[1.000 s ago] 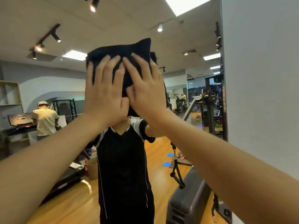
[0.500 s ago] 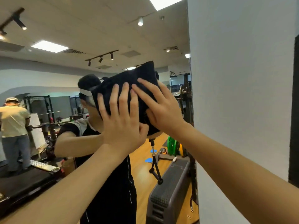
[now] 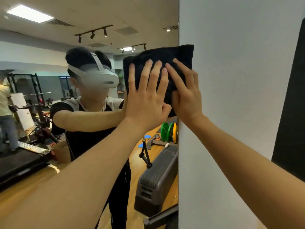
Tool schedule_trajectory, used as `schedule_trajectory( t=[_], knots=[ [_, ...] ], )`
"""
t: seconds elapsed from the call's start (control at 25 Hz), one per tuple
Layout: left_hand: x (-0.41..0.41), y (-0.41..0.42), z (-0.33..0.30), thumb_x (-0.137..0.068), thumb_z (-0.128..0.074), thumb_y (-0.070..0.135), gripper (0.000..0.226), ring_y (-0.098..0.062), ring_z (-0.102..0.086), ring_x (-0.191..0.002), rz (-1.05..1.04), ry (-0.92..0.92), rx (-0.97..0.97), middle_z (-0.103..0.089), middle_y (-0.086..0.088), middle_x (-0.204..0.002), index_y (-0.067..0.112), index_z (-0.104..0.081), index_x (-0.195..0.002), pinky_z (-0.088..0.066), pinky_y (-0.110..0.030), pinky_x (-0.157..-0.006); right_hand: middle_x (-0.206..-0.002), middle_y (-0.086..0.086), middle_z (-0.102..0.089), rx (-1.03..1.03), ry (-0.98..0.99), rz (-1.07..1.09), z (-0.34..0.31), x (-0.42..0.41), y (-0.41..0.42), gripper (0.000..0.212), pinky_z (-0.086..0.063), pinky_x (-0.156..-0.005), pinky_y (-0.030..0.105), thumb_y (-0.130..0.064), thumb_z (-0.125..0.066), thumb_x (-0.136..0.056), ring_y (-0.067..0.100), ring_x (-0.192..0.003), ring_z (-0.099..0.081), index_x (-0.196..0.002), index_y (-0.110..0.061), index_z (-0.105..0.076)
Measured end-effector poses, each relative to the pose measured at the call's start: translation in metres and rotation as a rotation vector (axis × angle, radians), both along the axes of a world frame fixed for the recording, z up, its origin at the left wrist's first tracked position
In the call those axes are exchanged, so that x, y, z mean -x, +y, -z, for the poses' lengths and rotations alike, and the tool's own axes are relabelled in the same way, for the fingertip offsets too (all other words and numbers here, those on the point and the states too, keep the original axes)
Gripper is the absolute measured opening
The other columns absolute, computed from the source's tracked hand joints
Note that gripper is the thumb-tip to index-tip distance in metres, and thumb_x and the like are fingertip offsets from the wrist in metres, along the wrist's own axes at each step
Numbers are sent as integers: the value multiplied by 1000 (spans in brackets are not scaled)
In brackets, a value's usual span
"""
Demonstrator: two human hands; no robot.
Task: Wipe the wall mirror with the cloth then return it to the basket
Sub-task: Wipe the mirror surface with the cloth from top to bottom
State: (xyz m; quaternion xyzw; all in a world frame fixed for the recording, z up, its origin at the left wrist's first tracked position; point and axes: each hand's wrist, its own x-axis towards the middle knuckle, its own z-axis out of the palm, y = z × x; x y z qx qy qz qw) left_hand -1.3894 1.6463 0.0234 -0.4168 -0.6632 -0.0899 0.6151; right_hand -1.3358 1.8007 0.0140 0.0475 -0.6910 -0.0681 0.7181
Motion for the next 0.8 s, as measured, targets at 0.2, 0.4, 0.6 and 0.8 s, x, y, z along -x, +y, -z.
schedule_trajectory(
  t=[0.2, 0.4, 0.6, 0.8],
  knots=[
    [0, 0, 78, -81, -44, 32, 78, -38, -24, -152, -5, -4, 112, -34, -20, -162, 4, -38, -153, -8, -64, -125, -158, 14, -36, 70, -156, 20, 88, -17, -1, 68, -50, -108, 43, 5, -54, -87, 39, -131, -46, -152, -12, -44],
    [9, -24, 121, -83, -44, 32, 77, -35, -24, -152, -3, 31, 213, -35, -18, -163, 6, -38, -155, -4, -60, -126, -163, 14, -27, 83, -334, 9, 137, -27, -18, 77, -44, -114, 51, -8, -61, -85, 41, -137, -38, -156, -13, -34],
    [19, -48, 129, -85, -52, 36, 77, -34, -27, -153, 1, 49, 265, -34, -16, -163, 6, -36, -154, -3, -59, -126, -164, 21, -25, 137, -310, 7, 152, -13, -50, 73, -33, -115, 65, -24, -50, -86, 48, -144, -34, -156, -9, -32],
    [40, -106, 134, -82, -51, 34, 77, -34, -26, -152, 11, 46, 289, -28, -16, -162, 6, -34, -152, -4, -57, -127, -163, 21, -26, 115, -264, -10, 160, 15, -103, 74, -28, -115, 68, -33, -44, -85, 50, -143, -36, -154, -9, -34]
  ],
)
